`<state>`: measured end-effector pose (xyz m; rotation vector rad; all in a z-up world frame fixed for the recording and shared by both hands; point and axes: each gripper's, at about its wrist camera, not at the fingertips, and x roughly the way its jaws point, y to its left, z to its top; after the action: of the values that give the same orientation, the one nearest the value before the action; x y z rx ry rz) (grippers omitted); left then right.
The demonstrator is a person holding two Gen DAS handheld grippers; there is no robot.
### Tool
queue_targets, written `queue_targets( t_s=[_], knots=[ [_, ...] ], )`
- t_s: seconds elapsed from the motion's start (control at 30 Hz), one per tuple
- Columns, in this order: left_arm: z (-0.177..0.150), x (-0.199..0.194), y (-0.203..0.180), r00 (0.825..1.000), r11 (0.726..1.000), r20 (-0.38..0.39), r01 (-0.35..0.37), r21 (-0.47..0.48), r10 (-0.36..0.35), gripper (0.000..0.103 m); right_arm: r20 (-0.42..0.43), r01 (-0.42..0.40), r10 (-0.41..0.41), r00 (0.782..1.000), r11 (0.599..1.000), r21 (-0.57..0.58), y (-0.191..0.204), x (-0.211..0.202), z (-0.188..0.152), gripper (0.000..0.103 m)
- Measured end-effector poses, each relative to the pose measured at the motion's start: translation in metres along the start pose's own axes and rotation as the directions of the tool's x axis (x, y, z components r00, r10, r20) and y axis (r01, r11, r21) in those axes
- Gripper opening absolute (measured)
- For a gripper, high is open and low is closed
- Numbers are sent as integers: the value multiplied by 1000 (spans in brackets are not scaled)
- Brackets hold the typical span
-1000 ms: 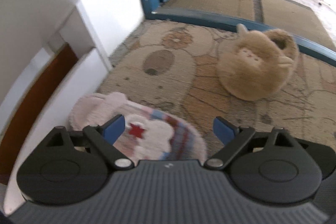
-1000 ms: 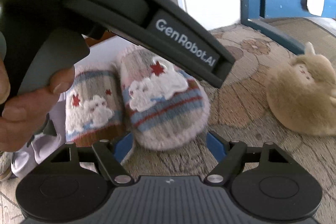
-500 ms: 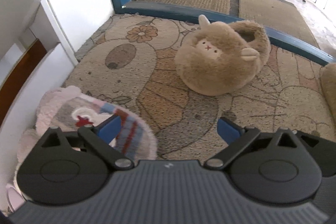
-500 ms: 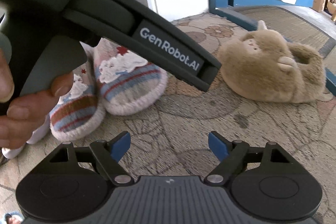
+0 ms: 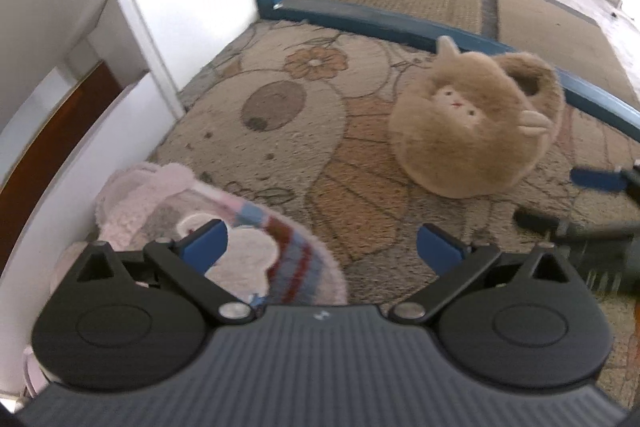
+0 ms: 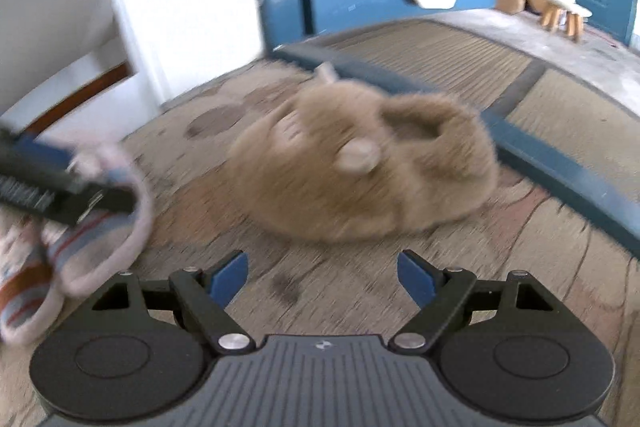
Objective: Organize scattered shoes
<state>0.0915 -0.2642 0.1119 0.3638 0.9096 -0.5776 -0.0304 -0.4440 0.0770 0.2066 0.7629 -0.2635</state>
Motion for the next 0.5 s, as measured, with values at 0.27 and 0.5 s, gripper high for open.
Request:
queue_targets(
  t_s=[0.27, 0.5],
  knots=[
    [1, 5, 3, 1000, 1000, -12, -1, 1, 1, 103, -22, -62, 71, 997, 962, 267, -4, 35, 13, 83],
    [4, 9, 12, 1000, 1000, -11, -6, -22, 6, 103, -38, -15, 28, 999, 948, 317, 6, 50, 22, 85]
  ],
)
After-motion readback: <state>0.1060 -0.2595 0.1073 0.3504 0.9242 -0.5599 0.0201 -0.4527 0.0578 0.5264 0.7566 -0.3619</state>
